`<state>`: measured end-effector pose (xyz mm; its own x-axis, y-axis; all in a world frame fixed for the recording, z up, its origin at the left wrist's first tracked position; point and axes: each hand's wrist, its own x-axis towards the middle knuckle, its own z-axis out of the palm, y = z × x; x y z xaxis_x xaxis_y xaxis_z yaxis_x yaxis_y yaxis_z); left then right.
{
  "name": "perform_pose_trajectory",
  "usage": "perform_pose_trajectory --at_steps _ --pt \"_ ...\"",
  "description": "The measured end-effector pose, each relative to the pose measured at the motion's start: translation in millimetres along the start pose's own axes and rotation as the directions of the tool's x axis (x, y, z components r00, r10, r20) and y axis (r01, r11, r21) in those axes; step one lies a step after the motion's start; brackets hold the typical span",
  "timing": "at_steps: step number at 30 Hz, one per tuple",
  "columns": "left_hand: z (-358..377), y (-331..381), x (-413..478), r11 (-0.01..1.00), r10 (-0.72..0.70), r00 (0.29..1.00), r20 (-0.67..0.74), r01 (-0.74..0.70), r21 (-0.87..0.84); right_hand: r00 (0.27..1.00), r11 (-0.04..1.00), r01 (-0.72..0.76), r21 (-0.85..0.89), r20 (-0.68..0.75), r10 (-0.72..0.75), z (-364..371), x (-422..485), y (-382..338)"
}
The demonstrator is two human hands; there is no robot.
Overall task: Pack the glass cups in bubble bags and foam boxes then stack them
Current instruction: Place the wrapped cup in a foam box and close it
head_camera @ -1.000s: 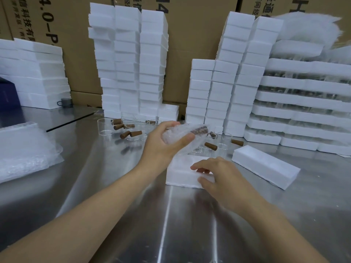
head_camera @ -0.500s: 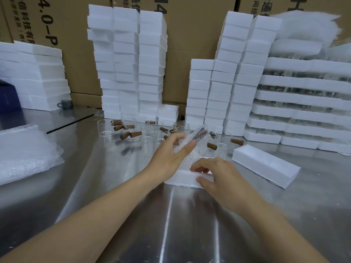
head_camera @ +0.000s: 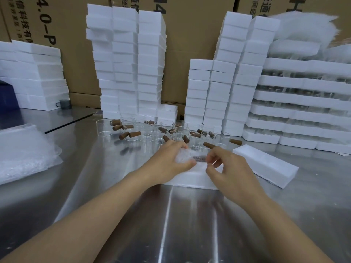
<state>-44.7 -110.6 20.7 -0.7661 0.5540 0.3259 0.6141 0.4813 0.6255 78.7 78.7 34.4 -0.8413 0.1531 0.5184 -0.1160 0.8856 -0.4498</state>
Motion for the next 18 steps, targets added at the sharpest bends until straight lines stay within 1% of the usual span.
perform_pose_trajectory --at_steps 2,3,5,6,7,9,11,12,13,14,16,17,18 --pt "1 1 -1 0.998 0.005 1.000 0.017 -0.006 0.065 0.999 0.999 -0.027 0.034 -0.028 0.028 0 1 4" --pt "1 2 -1 0.995 0.001 1.000 0.021 -0.003 0.100 1.000 0.999 -0.026 0.040 -0.013 0.026 1 0 5" --pt "-1 5 -1 0.984 -0.002 0.999 0.045 -0.006 0.176 0.999 1.000 0.001 -0.005 0.054 0.000 4 -1 6" --pt "-2 7 -1 0.989 -0.006 0.999 0.049 -0.002 0.151 0.996 0.999 0.018 -0.050 0.091 -0.013 5 -1 5" --pt "-4 7 -2 0.999 -0.018 0.999 0.039 0.016 0.052 0.993 0.996 0.028 -0.081 0.115 -0.019 7 -1 5" --pt "-9 9 -1 0.971 -0.055 0.997 -0.057 0.040 -0.235 0.994 0.996 0.024 -0.084 0.107 -0.015 6 -1 6" --pt "-14 8 5 0.880 -0.163 0.972 -0.169 0.066 -0.470 0.999 0.997 -0.004 -0.082 0.050 0.009 4 1 10" --pt "-15 5 8 0.824 -0.233 0.955 -0.186 0.092 -0.559 0.999 0.995 -0.033 -0.099 0.003 0.033 2 3 13" --pt "-14 3 10 0.782 -0.281 0.946 -0.163 0.127 -0.610 0.996 0.989 -0.075 -0.131 -0.060 0.067 -1 5 18" --pt "-11 -1 9 0.772 -0.295 0.950 -0.103 0.173 -0.611 0.985 0.974 -0.135 -0.180 -0.133 0.112 -4 7 23" --pt "1 -8 4 0.861 -0.230 0.971 0.069 0.236 -0.451 0.938 0.912 -0.301 -0.277 -0.258 0.231 -12 9 35" --pt "5 -9 2 0.896 -0.209 0.972 0.108 0.235 -0.377 0.908 0.873 -0.385 -0.300 -0.291 0.300 -16 8 43" --pt "7 -8 1 0.907 -0.206 0.972 0.113 0.233 -0.350 0.877 0.835 -0.459 -0.304 -0.305 0.371 -20 8 51"
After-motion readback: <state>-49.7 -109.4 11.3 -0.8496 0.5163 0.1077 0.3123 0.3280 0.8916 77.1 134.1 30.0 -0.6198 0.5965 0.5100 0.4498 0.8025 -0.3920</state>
